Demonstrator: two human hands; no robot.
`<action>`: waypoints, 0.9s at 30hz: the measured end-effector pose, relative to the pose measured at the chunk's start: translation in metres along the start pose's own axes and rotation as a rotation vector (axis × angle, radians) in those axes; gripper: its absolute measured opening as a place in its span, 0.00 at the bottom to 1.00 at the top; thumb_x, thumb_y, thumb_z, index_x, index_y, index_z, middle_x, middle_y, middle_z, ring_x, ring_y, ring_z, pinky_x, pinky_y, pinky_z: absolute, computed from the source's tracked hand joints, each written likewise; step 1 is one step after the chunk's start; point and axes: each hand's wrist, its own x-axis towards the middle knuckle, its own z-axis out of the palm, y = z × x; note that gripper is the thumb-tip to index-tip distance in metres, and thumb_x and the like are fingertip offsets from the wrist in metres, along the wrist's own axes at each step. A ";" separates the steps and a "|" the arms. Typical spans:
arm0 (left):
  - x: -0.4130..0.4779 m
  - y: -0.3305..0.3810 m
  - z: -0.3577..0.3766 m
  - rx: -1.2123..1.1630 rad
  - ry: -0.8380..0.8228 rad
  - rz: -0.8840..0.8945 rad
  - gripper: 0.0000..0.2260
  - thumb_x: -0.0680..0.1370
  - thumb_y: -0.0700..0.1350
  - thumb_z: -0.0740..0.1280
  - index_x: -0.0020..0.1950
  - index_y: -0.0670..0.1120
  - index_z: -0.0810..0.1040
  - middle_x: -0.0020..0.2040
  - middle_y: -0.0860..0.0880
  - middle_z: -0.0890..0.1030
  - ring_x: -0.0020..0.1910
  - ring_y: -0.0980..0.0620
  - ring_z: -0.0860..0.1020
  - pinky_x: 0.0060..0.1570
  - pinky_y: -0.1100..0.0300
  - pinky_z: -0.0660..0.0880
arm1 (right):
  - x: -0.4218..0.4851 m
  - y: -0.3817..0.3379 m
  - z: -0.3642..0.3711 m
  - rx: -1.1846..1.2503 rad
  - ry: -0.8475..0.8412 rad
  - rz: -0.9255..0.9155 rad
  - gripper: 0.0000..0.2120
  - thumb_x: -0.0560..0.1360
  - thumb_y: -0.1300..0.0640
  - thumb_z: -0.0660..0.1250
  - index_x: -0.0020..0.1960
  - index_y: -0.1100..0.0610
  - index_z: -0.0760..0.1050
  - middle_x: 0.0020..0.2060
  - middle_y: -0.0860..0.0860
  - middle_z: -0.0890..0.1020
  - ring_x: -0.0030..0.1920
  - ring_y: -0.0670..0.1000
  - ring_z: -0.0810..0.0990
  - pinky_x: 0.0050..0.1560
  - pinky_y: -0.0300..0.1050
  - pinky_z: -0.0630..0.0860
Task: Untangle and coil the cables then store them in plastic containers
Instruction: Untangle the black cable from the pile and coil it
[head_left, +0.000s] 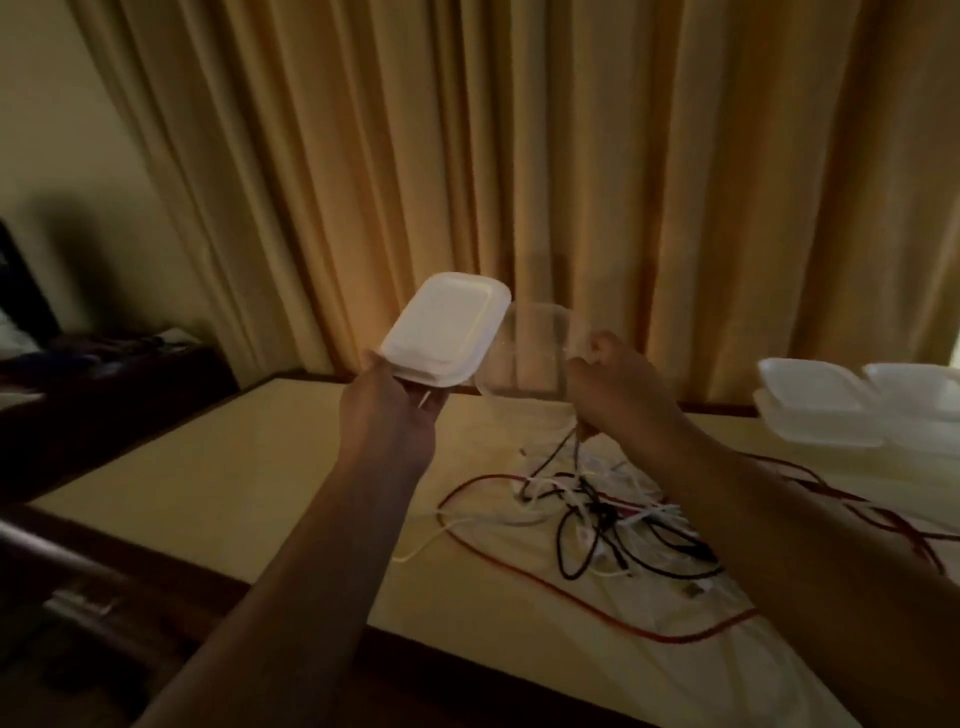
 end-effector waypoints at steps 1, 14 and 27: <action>0.012 0.013 -0.014 0.008 0.030 0.027 0.15 0.88 0.48 0.57 0.73 0.46 0.71 0.54 0.47 0.82 0.52 0.46 0.83 0.43 0.48 0.81 | 0.007 -0.008 0.019 0.036 -0.032 0.034 0.19 0.81 0.55 0.59 0.71 0.53 0.69 0.50 0.51 0.78 0.35 0.52 0.83 0.26 0.40 0.77; 0.200 0.100 -0.212 0.329 0.415 0.107 0.12 0.87 0.42 0.59 0.66 0.38 0.73 0.64 0.36 0.78 0.51 0.43 0.82 0.36 0.53 0.81 | 0.072 -0.026 0.283 0.237 -0.400 0.377 0.23 0.79 0.69 0.58 0.74 0.64 0.64 0.48 0.65 0.78 0.37 0.61 0.83 0.36 0.60 0.85; 0.258 0.106 -0.253 1.640 0.489 0.278 0.19 0.86 0.54 0.59 0.70 0.42 0.71 0.62 0.46 0.78 0.61 0.47 0.79 0.52 0.60 0.73 | 0.100 -0.016 0.351 0.256 -0.501 0.436 0.09 0.81 0.63 0.63 0.60 0.65 0.69 0.51 0.64 0.78 0.34 0.59 0.84 0.30 0.54 0.83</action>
